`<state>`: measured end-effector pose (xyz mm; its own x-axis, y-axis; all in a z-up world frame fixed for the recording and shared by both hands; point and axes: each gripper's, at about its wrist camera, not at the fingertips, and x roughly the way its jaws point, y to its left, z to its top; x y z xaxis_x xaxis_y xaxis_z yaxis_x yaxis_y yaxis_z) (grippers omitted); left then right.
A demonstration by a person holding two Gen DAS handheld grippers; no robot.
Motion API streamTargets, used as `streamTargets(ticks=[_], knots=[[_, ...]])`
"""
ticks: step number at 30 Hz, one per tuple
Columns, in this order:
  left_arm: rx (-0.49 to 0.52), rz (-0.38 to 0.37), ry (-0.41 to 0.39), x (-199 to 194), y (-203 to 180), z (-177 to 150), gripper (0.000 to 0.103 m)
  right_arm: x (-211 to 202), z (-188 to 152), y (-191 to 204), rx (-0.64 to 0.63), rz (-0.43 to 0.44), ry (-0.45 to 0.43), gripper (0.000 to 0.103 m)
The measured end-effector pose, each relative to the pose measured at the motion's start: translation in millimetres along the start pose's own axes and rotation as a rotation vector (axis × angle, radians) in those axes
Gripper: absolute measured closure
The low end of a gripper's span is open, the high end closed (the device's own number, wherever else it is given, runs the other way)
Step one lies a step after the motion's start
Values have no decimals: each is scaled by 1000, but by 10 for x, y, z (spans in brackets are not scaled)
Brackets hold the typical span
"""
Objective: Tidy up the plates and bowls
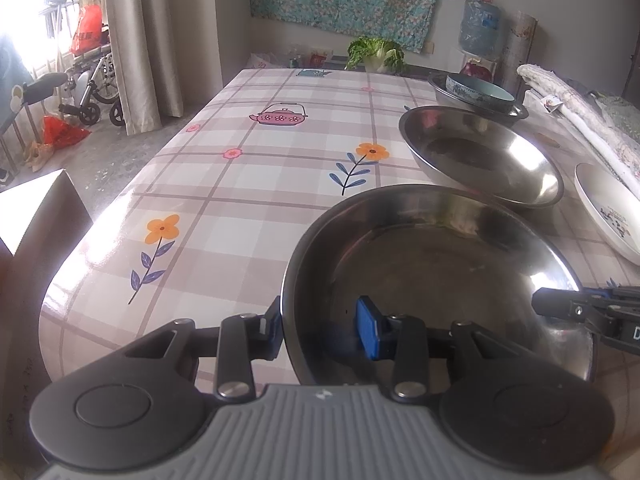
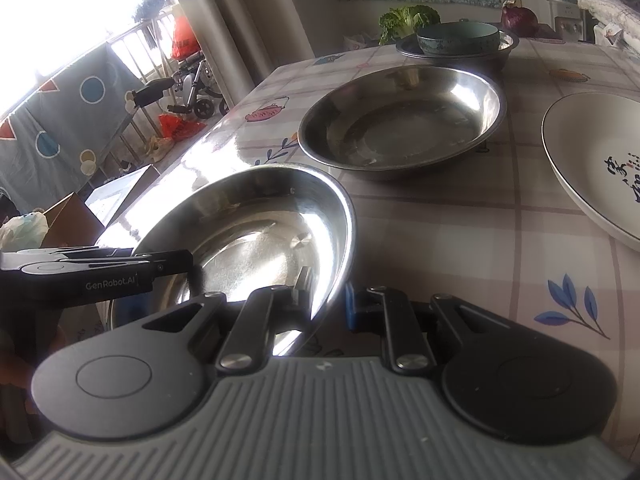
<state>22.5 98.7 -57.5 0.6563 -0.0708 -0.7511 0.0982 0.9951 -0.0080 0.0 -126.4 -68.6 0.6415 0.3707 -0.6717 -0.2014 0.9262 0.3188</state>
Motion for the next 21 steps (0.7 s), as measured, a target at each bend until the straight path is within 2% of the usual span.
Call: streamTargets(ticks=[21], knots=[[-4,0,-33,-137,-61,14,65,-125,-22,-22,9,10,-29,87]])
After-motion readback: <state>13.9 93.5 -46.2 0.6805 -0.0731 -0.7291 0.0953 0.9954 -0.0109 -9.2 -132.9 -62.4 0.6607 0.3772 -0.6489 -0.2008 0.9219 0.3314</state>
